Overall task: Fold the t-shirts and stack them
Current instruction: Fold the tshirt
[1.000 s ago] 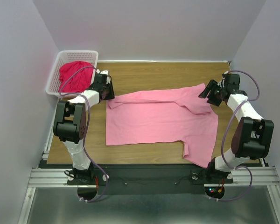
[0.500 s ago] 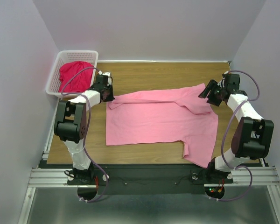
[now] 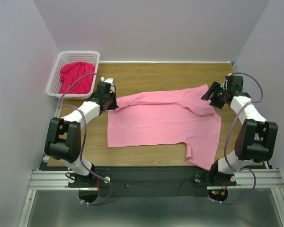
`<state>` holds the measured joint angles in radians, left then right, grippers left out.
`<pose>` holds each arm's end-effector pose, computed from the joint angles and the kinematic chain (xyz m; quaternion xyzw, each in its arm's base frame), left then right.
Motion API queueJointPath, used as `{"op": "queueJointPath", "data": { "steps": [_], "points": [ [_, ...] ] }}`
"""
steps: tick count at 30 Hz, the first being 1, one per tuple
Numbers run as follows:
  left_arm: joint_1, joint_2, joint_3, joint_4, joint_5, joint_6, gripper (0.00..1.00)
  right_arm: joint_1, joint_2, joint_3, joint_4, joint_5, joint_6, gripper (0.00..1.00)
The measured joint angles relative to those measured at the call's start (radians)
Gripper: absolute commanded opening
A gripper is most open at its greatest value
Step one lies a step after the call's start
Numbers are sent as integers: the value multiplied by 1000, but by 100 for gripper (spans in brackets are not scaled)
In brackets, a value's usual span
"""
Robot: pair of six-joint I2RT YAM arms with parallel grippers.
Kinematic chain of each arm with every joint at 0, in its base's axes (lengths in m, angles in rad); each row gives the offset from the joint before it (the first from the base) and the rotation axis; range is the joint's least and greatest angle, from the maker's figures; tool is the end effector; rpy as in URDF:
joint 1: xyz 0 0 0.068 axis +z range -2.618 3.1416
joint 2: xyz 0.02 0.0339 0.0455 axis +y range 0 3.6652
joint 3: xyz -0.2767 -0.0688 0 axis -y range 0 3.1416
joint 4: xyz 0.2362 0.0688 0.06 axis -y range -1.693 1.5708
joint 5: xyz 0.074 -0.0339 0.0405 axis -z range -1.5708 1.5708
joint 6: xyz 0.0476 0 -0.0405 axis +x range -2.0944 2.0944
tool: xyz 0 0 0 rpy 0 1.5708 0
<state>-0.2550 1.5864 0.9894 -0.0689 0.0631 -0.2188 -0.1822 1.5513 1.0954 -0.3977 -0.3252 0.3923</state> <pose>0.3369 -0.0909 0.2319 0.0301 0.8985 -0.1301 0.4181 0.3287 -0.0451 0.2503 0.2073 0.9023 0.1871 0.3285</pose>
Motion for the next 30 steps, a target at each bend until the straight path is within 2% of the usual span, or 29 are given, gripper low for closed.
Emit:
{"op": "queueJointPath", "data": {
  "steps": [6,8,9,10,13,20,30],
  "points": [
    [-49,-25,-138,18,-1,-69,5,0,-1,-22,2,4,11,68],
    [-60,-25,-175,17,-2,-95,13,0,-1,-30,2,12,22,68],
    [-65,-25,-190,18,-4,-108,21,0,-1,-32,1,18,27,68],
    [-66,-26,-198,22,-5,-123,38,0,-1,-33,-2,25,32,68],
    [-66,-61,-221,40,-39,-178,67,0,-1,-33,1,45,51,68],
    [-64,-191,-257,63,-105,-312,68,0,2,-32,2,85,72,67],
    [-64,-181,-288,82,-83,-459,68,0,38,-23,2,108,95,67]
  ]
}}
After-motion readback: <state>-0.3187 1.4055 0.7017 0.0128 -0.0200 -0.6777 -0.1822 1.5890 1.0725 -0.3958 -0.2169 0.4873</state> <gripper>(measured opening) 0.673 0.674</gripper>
